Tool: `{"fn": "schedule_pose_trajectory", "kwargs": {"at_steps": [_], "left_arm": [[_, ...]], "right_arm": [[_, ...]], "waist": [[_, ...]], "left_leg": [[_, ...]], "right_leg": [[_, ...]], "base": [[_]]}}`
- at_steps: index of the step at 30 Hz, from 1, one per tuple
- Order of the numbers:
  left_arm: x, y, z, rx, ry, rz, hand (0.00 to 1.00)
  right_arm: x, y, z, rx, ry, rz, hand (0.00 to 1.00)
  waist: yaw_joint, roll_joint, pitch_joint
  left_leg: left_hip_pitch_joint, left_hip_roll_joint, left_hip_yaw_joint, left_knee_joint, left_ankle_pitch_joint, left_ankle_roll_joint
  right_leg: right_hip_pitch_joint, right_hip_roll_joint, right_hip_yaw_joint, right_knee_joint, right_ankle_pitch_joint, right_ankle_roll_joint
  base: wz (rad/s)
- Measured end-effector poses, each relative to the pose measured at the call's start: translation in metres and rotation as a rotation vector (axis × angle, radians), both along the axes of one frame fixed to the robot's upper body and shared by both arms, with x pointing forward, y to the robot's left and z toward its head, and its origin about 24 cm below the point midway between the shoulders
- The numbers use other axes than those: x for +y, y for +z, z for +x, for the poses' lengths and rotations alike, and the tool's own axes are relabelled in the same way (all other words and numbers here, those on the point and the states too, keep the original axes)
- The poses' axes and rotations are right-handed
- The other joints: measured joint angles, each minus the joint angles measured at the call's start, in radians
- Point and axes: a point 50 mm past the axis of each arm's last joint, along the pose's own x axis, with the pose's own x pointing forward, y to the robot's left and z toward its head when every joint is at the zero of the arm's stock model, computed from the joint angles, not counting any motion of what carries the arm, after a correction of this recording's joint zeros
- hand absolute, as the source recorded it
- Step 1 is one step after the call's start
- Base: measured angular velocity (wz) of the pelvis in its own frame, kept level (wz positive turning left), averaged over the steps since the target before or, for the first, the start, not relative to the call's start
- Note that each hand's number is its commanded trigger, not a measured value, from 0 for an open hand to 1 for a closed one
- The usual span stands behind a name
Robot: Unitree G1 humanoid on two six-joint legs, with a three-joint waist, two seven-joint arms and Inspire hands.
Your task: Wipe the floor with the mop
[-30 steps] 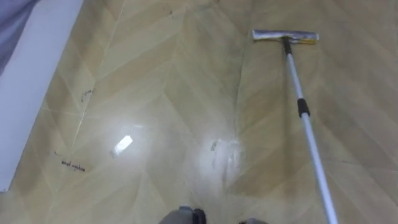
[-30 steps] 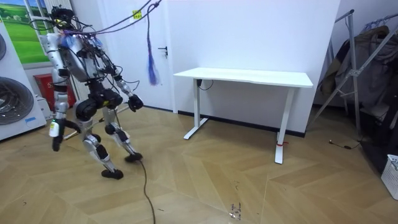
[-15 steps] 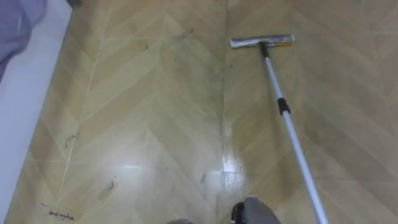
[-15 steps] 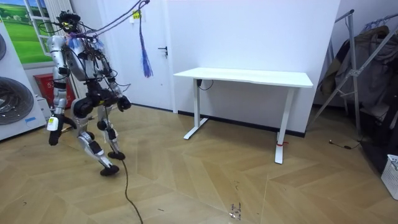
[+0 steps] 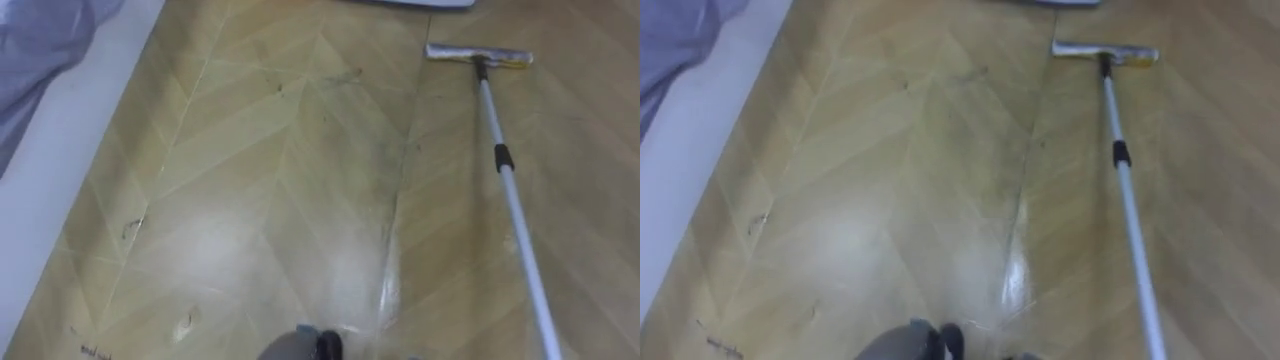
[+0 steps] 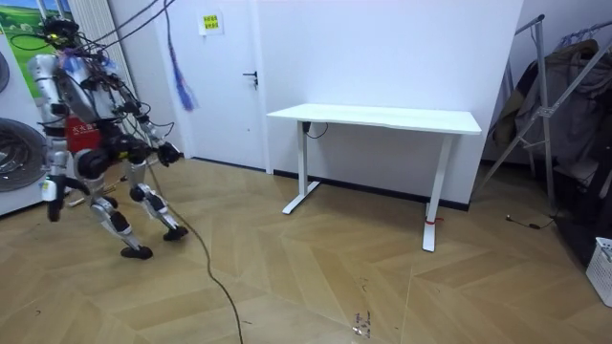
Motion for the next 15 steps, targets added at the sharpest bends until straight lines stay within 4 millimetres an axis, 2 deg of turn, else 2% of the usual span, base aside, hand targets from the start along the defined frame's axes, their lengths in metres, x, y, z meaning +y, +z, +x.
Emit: {"fn": "schedule_pose_trajectory", "kwargs": {"at_steps": [1,2,3,4,5,6,7,8,10,11,12,13,14,15], "left_arm": [[-0.002,0.0,0.001,-0.008,-0.001,-0.006,0.0],[-0.003,0.0,0.002,-0.013,-0.002,-0.009,0.0],[-0.003,0.001,0.002,-0.016,0.001,-0.012,0.0],[-0.002,0.001,0.001,-0.017,0.008,-0.013,0.0],[-0.002,0.0,0.001,-0.016,0.009,-0.013,0.0],[-0.004,0.0,0.001,-0.018,0.012,-0.02,0.0],[-0.006,0.0,-0.001,-0.019,0.03,-0.034,0.0],[-0.006,0.0,-0.003,-0.018,0.044,-0.043,0.0],[-0.006,-0.001,-0.004,-0.013,0.098,-0.074,0.0],[-0.005,-0.001,-0.004,-0.015,0.098,-0.073,0.0],[-0.004,-0.001,-0.003,-0.013,0.098,-0.069,0.0],[-0.001,-0.001,-0.003,-0.008,0.098,-0.061,0.0],[0.001,-0.001,-0.003,-0.006,0.097,-0.056,0.0],[0.004,0.0,-0.003,-0.002,0.098,-0.046,0.0]], "right_arm": [[0.002,-0.002,-0.012,0.026,-0.003,0.004,1.0],[0.004,-0.003,-0.017,0.035,-0.005,0.009,1.0],[0.011,-0.007,-0.026,0.054,-0.01,0.025,1.0],[0.02,-0.01,-0.031,0.068,-0.006,0.043,1.0],[0.023,-0.012,-0.033,0.073,-0.006,0.052,1.0],[0.029,-0.014,-0.036,0.08,-0.009,0.067,1.0],[0.033,-0.016,-0.04,0.092,-0.007,0.079,1.0],[0.035,-0.016,-0.039,0.095,-0.002,0.084,1.0],[0.036,-0.016,-0.025,0.082,0.025,0.085,1.0],[0.035,-0.015,-0.018,0.074,0.032,0.081,1.0],[0.032,-0.013,-0.003,0.059,0.048,0.07,1.0],[0.028,-0.009,0.016,0.021,0.062,0.055,1.0],[0.026,-0.007,0.026,0.0,0.067,0.047,1.0],[0.021,-0.001,0.047,-0.05,0.077,0.03,1.0]], "waist": [[-0.013,0.017,0.001],[-0.018,0.022,-0.001],[-0.033,0.026,-0.0036],[-0.046,0.024,-0.0031],[-0.052,0.022,-0.0024],[-0.056,0.021,-0.0011],[-0.055,0.017,-0.0005],[-0.054,0.017,0.0004],[-0.057,0.022,-0.0009],[-0.056,0.023,-0.0015],[-0.055,0.021,0.0004],[-0.053,0.014,0.005],[-0.049,0.012,0.0073],[-0.037,0.001,0.015]], "left_leg": [[0.025,0.0,0.0,-0.021,-0.007,0.003],[0.037,0.0,0.001,-0.034,-0.008,0.002],[0.065,0.001,0.005,-0.066,-0.009,0.0],[0.098,0.001,0.005,-0.094,-0.014,-0.009],[0.114,0.001,0.007,-0.106,-0.017,-0.013],[0.151,0.008,0.006,-0.128,-0.024,-0.025],[0.189,0.018,0.003,-0.144,-0.036,-0.043],[0.208,0.026,0.003,-0.149,-0.044,-0.052],[0.239,0.055,-0.019,-0.15,-0.071,-0.082],[0.244,0.061,-0.019,-0.147,-0.076,-0.088],[0.248,0.061,-0.017,-0.133,-0.084,-0.1],[0.246,0.063,-0.018,-0.094,-0.084,-0.102],[0.242,0.066,-0.017,-0.067,-0.083,-0.104],[0.212,0.077,-0.015,-0.002,-0.075,-0.116]], "right_leg": [[-0.044,-0.002,0.002,-0.036,0.001,0.001],[-0.065,-0.004,0.005,-0.071,0.003,0.002],[-0.09,-0.009,0.006,-0.188,0.023,-0.006],[-0.096,-0.017,0.004,-0.323,0.072,-0.016],[-0.097,-0.024,0.001,-0.379,0.112,-0.015],[-0.087,-0.026,-0.008,-0.44,0.184,-0.018],[-0.052,-0.021,-0.023,-0.466,0.222,-0.022],[-0.036,-0.015,-0.036,-0.47,0.231,-0.024],[-0.001,0.005,-0.073,-0.461,0.214,-0.055],[0.001,0.008,-0.077,-0.453,0.203,-0.061],[0.001,0.012,-0.08,-0.432,0.182,-0.071],[0.002,0.012,-0.081,-0.406,0.16,-0.08],[0.003,0.013,-0.079,-0.394,0.149,-0.085],[0.005,0.015,-0.083,-0.372,0.129,-0.093]], "base": [[-0.12],[-0.15],[-0.15],[-0.13],[-0.09],[-0.15],[-0.2],[-0.22],[-0.07],[0.06],[0.06],[0.07],[0.06],[0.08]]}}
